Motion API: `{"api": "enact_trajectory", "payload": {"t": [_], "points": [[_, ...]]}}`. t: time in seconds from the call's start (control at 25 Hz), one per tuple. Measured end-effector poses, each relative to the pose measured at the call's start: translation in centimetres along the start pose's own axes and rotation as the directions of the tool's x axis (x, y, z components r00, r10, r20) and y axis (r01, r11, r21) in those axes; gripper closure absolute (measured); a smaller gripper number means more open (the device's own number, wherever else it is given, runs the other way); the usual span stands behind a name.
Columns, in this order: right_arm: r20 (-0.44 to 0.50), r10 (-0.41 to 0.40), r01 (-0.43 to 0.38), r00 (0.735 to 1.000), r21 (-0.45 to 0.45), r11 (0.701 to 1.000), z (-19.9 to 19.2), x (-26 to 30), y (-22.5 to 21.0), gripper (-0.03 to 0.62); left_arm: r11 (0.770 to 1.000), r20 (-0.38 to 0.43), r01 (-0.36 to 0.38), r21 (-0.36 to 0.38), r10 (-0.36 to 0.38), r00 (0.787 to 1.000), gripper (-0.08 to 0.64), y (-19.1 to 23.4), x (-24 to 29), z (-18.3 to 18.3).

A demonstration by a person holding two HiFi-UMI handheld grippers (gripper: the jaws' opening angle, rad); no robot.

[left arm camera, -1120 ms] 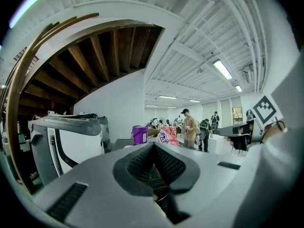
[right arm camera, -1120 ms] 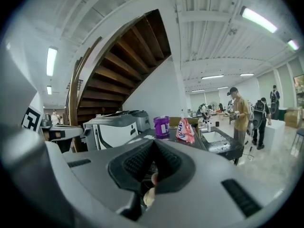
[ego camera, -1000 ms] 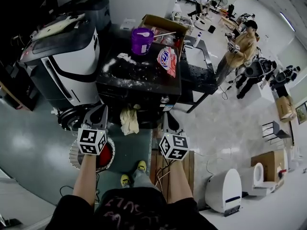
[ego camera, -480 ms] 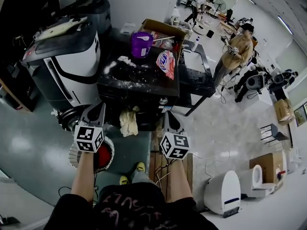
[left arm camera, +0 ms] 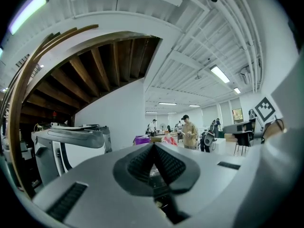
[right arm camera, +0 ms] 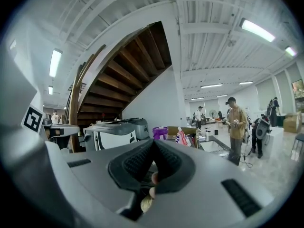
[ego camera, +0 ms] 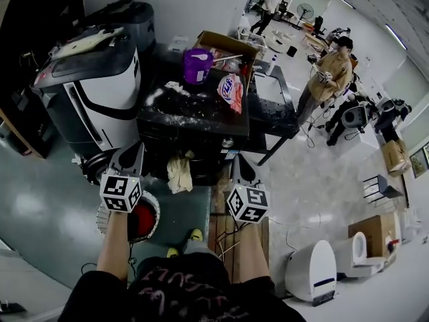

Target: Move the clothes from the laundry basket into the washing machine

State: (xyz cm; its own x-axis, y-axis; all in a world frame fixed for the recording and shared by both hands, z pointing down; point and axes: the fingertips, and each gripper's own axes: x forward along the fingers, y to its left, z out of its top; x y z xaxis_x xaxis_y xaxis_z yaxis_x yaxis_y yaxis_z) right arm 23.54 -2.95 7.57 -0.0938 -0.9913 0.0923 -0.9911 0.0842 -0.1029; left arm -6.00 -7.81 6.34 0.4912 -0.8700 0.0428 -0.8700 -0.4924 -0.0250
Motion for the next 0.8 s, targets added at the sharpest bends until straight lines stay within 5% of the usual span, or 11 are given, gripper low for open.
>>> {"api": "enact_trajectory", "payload": {"t": [0.8], "points": [[0.034, 0.01, -0.01, 0.999, -0.016, 1.0, 1.0, -1.2, -0.3, 0.591, 1.0, 0.035, -0.01, 0.022, 0.01, 0.999, 0.548, -0.6, -1.2, 1.3]]}}
